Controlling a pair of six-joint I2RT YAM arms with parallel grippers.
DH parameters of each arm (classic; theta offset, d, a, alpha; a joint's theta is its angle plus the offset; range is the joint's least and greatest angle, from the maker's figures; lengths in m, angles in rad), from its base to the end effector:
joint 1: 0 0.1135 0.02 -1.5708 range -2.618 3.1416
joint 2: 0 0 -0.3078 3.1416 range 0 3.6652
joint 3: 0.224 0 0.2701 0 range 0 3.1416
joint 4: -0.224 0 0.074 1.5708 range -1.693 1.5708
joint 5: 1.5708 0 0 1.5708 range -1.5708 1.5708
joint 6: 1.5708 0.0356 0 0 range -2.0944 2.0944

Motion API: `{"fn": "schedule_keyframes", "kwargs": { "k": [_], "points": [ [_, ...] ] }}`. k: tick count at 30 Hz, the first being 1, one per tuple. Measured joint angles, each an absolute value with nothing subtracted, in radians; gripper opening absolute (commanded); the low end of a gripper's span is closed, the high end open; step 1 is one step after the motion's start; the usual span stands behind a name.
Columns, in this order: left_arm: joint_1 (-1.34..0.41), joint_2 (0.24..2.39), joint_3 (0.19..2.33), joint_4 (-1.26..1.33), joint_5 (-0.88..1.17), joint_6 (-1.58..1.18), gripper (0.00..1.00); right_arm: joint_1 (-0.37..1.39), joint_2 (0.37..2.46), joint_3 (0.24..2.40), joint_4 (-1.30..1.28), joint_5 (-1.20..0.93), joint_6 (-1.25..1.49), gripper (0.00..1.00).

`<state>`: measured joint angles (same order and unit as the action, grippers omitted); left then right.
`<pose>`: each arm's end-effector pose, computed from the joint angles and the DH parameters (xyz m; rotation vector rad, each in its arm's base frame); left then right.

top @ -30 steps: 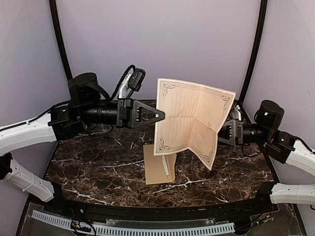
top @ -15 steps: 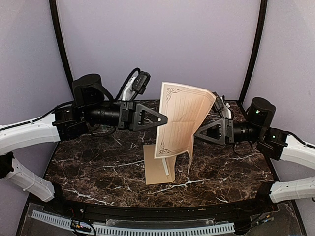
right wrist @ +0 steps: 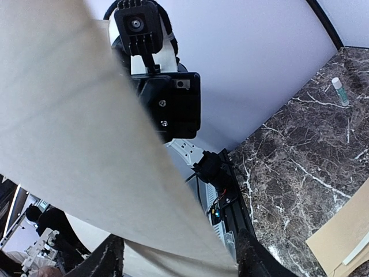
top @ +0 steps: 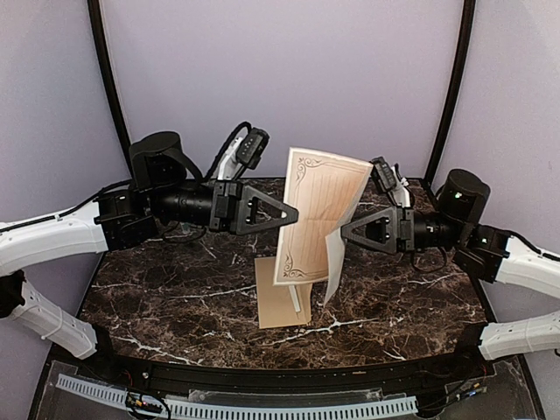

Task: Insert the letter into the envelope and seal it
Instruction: Fold the letter.

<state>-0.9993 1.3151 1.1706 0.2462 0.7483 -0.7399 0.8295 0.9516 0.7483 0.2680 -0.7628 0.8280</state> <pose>0.1478 -0.2747 0.4429 0.9478 1.5819 -1.8592 0.1243 0.1722 0.3762 -0.7331 1.7100 1.8087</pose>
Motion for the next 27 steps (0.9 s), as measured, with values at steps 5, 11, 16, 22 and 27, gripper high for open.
{"fn": "schedule_keyframes", "kwargs": {
  "k": [5, 11, 16, 22, 27],
  "points": [
    [-0.999, 1.315, 1.171, 0.246, 0.748, -0.741, 0.00, 0.834, 0.952, 0.756, 0.282, -0.767, 0.830, 0.51],
    [-0.999, 1.315, 1.171, 0.246, 0.746, -0.741, 0.00, 0.841, 0.952, 0.757, 0.299, -0.778, 0.837, 0.40],
    [-0.998, 1.315, 1.171, 0.245, 0.736, -0.741, 0.00, 0.850, 0.952, 0.759, 0.313, -0.787, 0.841, 0.36],
    [-0.990, 1.315, 1.167, 0.245, 0.715, -0.741, 0.00, 0.852, 0.949, 0.759, 0.319, -0.789, 0.844, 0.32],
    [-0.983, 1.315, 1.156, 0.237, 0.705, -0.742, 0.00, 0.854, 0.943, 0.759, 0.336, -0.788, 0.849, 0.22]
  ]
}}
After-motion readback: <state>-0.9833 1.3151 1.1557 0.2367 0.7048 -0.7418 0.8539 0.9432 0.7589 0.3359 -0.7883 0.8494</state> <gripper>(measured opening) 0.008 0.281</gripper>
